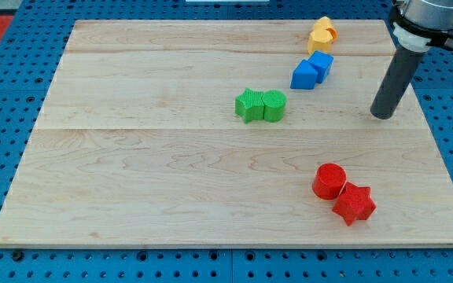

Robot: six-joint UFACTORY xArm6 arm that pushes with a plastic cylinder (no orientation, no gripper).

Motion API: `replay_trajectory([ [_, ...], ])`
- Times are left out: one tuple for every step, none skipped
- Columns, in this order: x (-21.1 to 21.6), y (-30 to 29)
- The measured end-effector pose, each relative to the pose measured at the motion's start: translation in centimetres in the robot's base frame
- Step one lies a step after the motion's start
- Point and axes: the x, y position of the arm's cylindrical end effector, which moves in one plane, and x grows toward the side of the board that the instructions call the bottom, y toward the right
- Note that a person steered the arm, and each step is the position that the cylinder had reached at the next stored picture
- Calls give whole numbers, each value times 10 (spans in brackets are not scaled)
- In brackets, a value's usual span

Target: Push blue blocks towards red blocks

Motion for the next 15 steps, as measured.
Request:
replay_trajectory([
  [0, 0],
  [-26, 3],
  [-54, 3],
  [-90, 8],
  [-123, 9],
  [-124, -30],
  [-124, -81],
  [-121, -110],
  [-112, -114],
  [-100, -121],
  [-98, -128],
  [-86, -128],
  [-74, -127],
  [-59, -129],
  [-36, -129],
])
